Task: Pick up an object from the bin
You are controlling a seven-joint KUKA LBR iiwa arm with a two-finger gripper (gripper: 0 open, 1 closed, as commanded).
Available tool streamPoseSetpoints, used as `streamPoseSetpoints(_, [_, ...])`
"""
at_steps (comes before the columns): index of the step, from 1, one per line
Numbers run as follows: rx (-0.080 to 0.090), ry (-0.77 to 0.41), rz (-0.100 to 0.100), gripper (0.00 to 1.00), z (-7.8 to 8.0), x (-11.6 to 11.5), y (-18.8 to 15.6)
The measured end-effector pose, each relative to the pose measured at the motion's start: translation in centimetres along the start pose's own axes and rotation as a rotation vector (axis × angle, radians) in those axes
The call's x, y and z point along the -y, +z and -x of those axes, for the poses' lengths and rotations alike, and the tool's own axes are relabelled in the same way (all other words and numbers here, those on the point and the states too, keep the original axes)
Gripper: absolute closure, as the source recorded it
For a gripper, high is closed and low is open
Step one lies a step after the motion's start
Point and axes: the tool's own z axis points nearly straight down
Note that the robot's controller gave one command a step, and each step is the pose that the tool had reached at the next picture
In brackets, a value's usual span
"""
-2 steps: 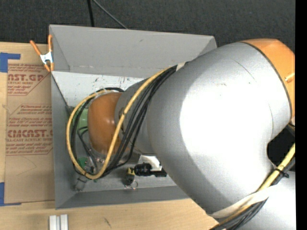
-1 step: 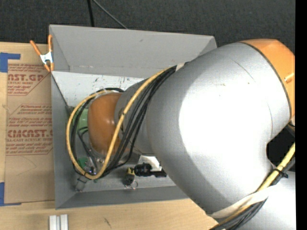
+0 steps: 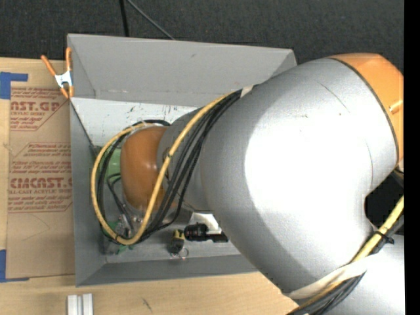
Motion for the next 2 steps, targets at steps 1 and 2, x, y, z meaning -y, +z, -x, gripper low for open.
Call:
streamPoseSetpoints(1, [0.005, -0.001, 0.007, 1.00, 0.0, -0.1, -3.8])
streamPoseSetpoints(2, [0.005, -0.002, 0.006, 1.00, -0.1, -0.1, -5.7])
